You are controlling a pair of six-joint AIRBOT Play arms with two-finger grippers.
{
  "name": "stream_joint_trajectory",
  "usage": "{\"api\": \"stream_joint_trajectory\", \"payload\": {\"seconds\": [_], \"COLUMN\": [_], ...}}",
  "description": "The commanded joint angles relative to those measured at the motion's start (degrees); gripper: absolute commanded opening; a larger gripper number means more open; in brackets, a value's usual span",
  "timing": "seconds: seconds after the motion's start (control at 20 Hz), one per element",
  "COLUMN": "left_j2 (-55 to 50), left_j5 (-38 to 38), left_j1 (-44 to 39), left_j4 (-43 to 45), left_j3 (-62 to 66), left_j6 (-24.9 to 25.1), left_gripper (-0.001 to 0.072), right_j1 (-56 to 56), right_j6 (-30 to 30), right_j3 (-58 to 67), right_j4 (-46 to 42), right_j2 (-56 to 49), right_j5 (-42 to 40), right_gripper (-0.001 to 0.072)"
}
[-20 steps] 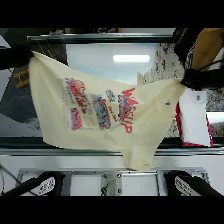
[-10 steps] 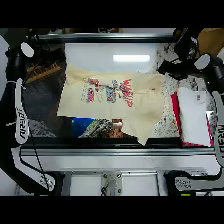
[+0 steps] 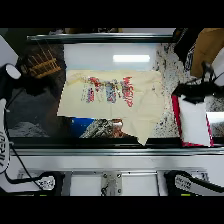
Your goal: Fold the clothes and pants, and hang the long-sleeved shirts on hangers.
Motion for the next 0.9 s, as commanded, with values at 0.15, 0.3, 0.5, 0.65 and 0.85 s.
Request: {"api": "stream_joint_trajectory", "payload": {"seconds": [0.15, 0.3, 0.5, 0.65, 0.85], "left_j2": [10.0, 10.2, 10.2, 10.2, 10.2], "left_j5": [7.3, 9.1, 9.1, 9.6, 10.8], "left_j1": [0.7, 0.7, 0.7, 0.7, 0.7], "left_j4": [-8.9, -11.8, -11.7, -11.8, -11.8], "left_j3": [-25.2, -27.8, -27.8, -27.8, -27.8], "left_j6": [0.0, 0.0, 0.0, 0.0, 0.0], "left_gripper": [0.0671, 0.0671, 0.0671, 0.0671, 0.0672], "right_j1": [-1.1, 1.5, 4.6, 6.1, 8.0], "right_j6": [1.4, 1.2, 1.2, 1.2, 1.2], "right_j3": [-22.0, -22.4, -22.4, -22.4, -22.4], "right_j4": [13.4, 14.8, 15.2, 16.3, 16.6], "right_j2": [-1.1, -4.4, -5.9, -6.0, -7.0], "right_j5": [-13.4, -15.5, -20.3, -23.4, -24.2], "right_gripper": [0.0643, 0.0643, 0.0642, 0.0642, 0.0265]}}
